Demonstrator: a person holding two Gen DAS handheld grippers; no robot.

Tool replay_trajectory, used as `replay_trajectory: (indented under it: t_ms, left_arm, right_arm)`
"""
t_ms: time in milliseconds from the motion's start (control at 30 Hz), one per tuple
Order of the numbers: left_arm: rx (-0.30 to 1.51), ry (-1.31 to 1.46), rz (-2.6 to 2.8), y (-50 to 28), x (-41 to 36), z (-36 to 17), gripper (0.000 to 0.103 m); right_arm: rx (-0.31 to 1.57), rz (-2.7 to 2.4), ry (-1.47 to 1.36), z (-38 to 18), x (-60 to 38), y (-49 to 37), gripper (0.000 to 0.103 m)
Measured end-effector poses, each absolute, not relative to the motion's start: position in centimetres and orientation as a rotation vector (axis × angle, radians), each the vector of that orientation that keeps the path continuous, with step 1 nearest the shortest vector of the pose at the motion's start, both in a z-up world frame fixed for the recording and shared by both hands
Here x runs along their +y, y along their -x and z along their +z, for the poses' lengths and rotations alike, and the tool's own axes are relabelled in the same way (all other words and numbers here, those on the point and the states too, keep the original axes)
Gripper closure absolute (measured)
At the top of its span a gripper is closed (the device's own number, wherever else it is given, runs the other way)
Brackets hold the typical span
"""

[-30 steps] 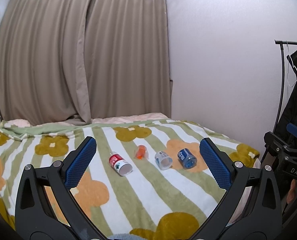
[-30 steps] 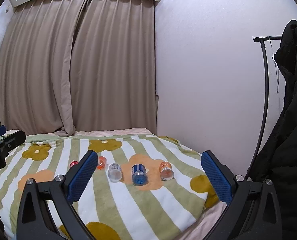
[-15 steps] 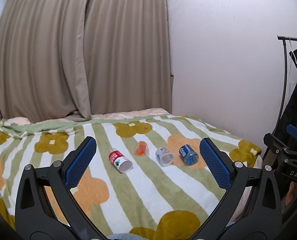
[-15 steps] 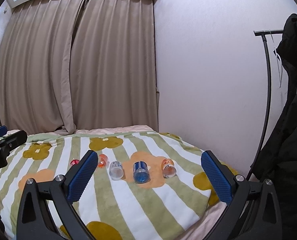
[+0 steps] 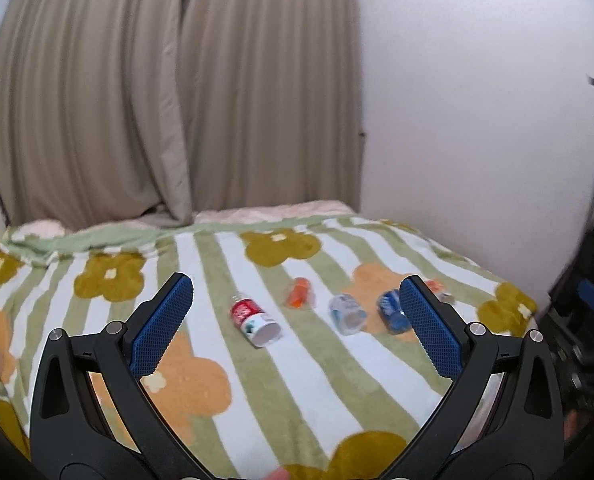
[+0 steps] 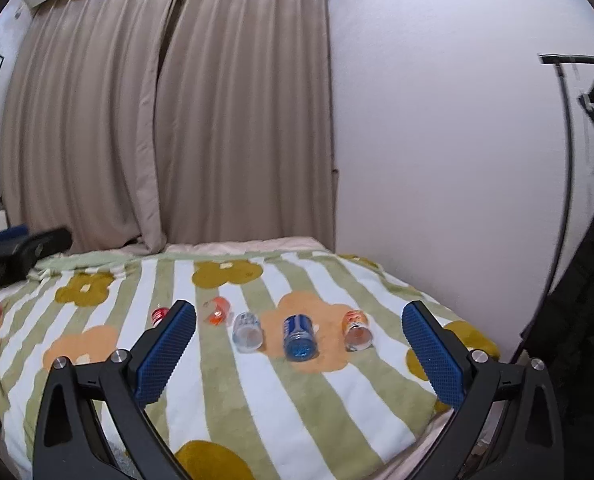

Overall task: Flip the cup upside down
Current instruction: 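Reach the left tool to the red-labeled bottle and close on it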

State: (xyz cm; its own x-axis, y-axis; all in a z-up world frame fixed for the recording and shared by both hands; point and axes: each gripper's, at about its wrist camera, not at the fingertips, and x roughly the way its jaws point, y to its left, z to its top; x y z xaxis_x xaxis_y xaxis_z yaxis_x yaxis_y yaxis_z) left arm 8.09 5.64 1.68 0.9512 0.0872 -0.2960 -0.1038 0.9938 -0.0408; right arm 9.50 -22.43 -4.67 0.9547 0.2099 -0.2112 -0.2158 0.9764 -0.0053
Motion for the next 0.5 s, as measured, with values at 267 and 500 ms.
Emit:
replay_trajectory:
  t_ms: [267,500]
  left_arm:
    - [0.51,0.127,0.18,-19.5,12.9,-0.2,0.0]
    - [0.773,0.199,0.158,-30.0,15.6,-7.7,0.0]
  right_arm:
    - [0.369,0.39,0.046,-7.8,-18.5,-16.1,0.0]
    - [0.478,0.488,0.089,-11.9,-14.5,-21.9,0.0]
